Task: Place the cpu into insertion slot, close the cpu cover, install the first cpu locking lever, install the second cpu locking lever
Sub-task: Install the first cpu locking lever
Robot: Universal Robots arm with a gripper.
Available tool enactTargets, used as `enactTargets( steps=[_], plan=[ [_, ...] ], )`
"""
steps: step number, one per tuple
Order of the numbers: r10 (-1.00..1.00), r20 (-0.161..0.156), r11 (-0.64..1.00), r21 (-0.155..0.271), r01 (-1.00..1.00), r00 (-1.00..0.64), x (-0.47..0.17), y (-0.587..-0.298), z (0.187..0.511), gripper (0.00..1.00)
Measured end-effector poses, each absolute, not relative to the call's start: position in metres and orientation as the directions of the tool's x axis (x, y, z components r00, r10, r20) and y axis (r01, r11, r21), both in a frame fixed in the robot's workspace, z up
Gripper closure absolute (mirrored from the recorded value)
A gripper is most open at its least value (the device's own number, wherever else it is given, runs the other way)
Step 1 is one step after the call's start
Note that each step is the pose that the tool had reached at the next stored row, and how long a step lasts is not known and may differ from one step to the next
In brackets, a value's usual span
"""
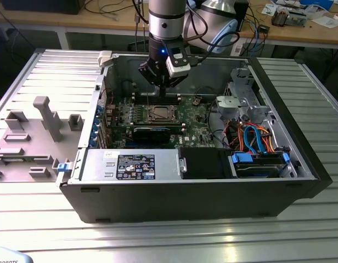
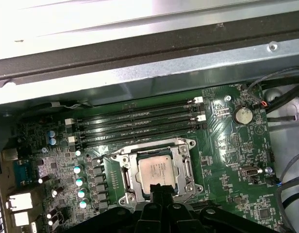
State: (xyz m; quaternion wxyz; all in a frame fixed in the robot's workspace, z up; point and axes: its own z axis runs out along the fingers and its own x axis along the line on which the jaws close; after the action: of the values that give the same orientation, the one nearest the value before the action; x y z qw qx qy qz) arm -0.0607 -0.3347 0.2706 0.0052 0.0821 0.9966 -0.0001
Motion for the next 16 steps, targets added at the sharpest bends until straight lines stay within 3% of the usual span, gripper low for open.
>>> enactTargets(
  steps=[16],
  plan=[
    [0.163,-0.011,0.987,0.001,0.163,-0.987,-0.0682,-0.3347,0.2706,0.89]
  ],
)
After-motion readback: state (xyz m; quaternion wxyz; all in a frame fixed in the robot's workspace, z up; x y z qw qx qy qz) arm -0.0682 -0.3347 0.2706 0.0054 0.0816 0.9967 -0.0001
